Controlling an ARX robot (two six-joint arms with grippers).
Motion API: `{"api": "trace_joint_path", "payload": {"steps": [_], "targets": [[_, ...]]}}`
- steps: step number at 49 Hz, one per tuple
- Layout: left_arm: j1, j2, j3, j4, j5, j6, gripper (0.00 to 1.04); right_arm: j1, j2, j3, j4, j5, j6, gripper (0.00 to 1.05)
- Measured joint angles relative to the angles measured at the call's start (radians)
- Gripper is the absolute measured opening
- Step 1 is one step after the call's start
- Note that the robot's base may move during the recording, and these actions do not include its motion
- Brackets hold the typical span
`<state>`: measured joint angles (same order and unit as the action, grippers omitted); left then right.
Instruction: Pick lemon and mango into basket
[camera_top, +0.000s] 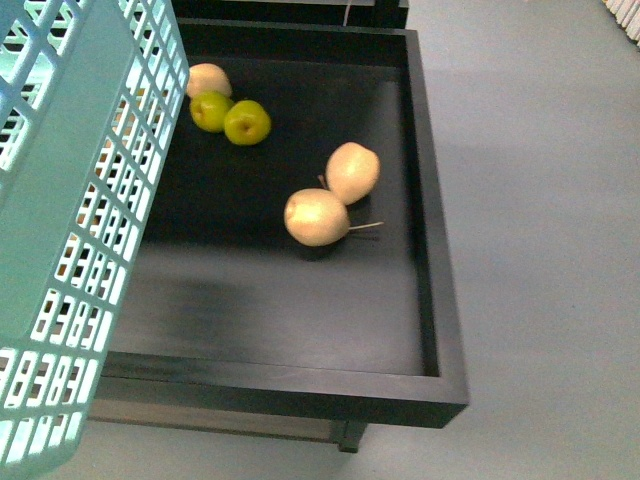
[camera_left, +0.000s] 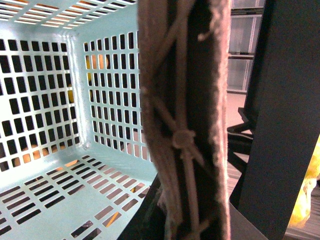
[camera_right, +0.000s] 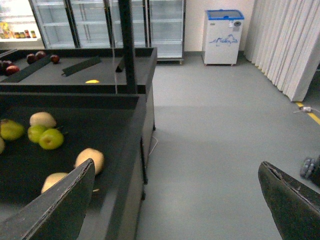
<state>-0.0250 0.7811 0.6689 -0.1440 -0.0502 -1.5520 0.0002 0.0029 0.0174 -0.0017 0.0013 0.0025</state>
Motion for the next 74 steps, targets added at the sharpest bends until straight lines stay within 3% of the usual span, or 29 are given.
{"api": "trace_joint_path", "payload": {"steps": [74], "targets": [[0.001, 0.001, 0.0, 0.0, -0.002, -0.001, 0.06, 0.0, 0.0, 0.0, 0.0, -0.001, 0.0, 0.96]]}}
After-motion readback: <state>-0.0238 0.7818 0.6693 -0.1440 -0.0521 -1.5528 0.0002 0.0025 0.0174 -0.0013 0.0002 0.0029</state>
